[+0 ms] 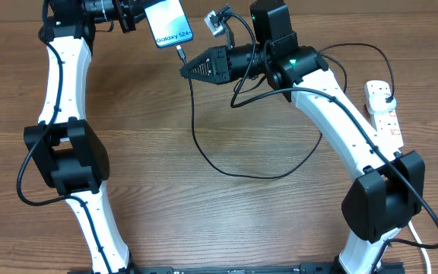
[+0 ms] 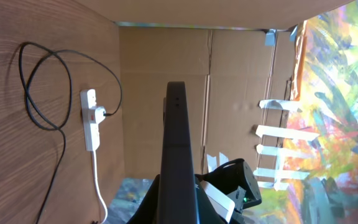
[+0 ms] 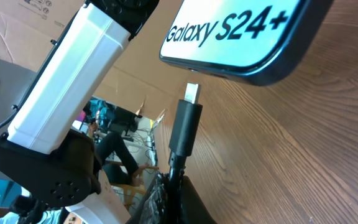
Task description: Plug charger to phone and switch on socket
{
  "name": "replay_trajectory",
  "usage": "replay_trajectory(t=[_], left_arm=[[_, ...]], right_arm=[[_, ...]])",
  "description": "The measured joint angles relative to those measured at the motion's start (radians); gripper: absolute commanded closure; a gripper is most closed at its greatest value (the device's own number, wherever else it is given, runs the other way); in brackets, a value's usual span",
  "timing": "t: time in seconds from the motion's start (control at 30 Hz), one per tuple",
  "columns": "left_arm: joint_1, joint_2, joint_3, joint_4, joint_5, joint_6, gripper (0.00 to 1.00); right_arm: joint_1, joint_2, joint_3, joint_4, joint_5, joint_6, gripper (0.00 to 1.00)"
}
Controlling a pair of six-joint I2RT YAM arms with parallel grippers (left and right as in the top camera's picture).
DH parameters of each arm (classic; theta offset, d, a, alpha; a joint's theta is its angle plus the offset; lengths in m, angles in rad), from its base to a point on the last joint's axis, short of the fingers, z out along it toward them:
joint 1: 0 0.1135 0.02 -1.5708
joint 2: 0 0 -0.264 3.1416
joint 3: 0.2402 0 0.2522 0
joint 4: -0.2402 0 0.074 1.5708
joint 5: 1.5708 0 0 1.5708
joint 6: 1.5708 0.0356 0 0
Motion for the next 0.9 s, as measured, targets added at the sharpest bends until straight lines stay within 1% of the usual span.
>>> replay_trajectory(t=[0.9], left_arm=[[-0.014, 0.000, 0.000, 0.000, 0.023, 0.007, 0.96]], right_arm=[[0.000, 0.000, 0.000, 0.002, -0.004, 0.000, 0.96]])
